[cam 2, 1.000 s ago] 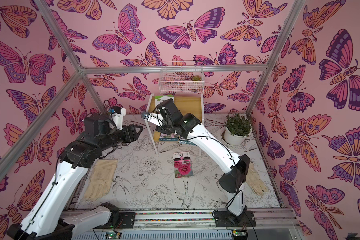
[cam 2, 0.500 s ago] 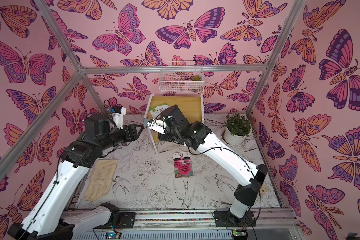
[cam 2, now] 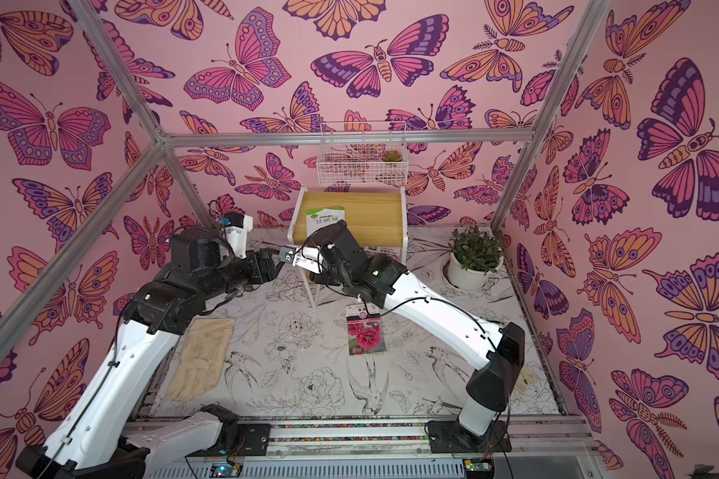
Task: Take the seed bag off the shelf
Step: Pick up the seed packet from the shelf.
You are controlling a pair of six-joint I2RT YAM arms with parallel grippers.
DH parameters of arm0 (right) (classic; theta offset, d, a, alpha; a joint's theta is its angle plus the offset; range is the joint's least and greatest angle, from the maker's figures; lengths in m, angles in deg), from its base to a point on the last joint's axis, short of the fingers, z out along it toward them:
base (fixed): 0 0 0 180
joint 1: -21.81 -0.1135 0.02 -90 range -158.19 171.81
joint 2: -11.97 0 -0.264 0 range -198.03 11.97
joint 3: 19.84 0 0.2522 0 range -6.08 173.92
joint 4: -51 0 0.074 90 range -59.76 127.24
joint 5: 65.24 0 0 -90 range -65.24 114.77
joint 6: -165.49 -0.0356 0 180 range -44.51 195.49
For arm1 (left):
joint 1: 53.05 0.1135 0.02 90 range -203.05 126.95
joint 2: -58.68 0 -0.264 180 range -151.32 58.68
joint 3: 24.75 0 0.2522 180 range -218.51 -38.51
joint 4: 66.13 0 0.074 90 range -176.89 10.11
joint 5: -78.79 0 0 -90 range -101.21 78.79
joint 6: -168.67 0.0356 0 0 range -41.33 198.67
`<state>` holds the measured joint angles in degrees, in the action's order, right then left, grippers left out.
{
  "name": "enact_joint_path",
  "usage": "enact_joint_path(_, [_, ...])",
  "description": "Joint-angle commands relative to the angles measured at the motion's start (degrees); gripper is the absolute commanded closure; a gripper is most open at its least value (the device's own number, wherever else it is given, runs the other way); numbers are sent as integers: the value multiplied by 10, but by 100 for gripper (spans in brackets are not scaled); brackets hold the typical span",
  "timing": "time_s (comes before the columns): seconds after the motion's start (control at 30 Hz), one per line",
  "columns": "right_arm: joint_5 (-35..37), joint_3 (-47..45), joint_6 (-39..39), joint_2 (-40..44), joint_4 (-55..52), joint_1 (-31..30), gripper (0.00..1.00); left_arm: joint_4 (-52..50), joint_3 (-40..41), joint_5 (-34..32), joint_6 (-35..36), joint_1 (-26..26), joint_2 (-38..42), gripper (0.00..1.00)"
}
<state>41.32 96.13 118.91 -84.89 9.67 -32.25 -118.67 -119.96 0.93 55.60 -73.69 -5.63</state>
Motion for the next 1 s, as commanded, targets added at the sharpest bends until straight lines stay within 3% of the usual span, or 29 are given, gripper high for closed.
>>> enact_joint_path(0.0, [21, -8, 11, -6, 43, -6, 41, 11, 9, 14, -2, 4, 4, 36])
enact_joint_path(0.57, [36, 10, 26, -31, 48, -9, 63, 12, 20, 24, 1, 23, 17, 36])
enact_joint_path(0.73, [43, 7, 28, -31, 55, -9, 81, 11, 20, 25, 2, 25, 21, 36])
enact_joint_path(0.97, [49, 1, 30, -20, 64, -9, 100, 12, 22, 29, 2, 29, 24, 36])
